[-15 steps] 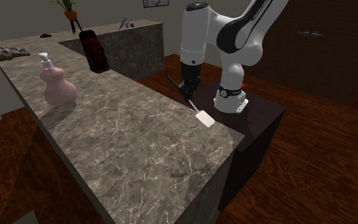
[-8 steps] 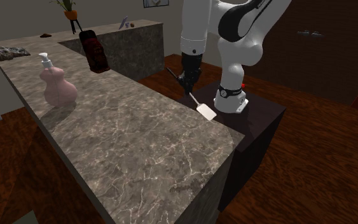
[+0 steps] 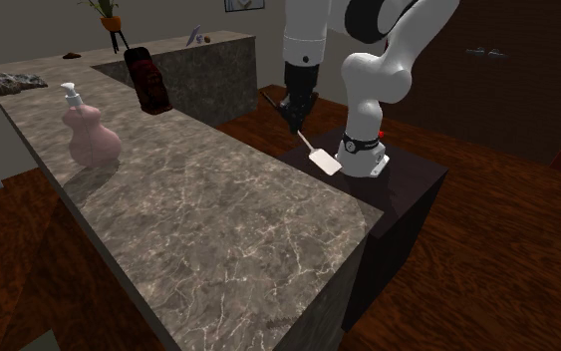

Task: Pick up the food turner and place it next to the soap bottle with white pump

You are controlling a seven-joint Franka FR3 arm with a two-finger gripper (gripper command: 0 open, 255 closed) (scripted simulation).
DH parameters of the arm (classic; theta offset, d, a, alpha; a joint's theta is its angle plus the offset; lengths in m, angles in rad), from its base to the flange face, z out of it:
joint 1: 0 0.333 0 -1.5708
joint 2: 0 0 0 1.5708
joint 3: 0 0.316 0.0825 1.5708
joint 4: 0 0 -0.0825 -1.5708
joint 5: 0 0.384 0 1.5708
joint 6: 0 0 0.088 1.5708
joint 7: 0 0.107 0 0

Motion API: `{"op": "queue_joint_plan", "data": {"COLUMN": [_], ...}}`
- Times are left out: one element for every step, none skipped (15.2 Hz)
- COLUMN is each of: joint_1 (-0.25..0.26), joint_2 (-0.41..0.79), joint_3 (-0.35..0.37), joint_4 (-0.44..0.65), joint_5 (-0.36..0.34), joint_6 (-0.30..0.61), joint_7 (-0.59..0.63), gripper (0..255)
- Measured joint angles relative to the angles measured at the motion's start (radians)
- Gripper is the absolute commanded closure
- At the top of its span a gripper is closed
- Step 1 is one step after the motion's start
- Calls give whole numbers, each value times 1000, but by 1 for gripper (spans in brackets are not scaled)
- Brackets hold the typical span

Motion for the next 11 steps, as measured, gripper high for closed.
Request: {"op": "queue_joint_plan", "data": {"joint_1": [0,-1,-3,-4,-4,-5,-4,-6,-8,-8,-10], "joint_2": [-4,-7,-8,-13,-18,-22,-27,-27,-28,-30,-29], "joint_3": [-2,-5,-8,-12,-14,-18,-19,-22,-27,-28,-30], "joint_4": [13,25,38,48,58,69,79,91,106,117,134], "joint_5": [-1,-5,-8,-10,-12,-14,-15,-18,-22,-23,-26], "joint_6": [-17,-32,-45,-61,-75,-91,-105,-118,-133,-146,-162], "joint_7": [2,1,0,-1,0,-1,0,-1,-3,-1,-2], "gripper": [255,255,255,255,255,255,255,255,255,255,255]}}
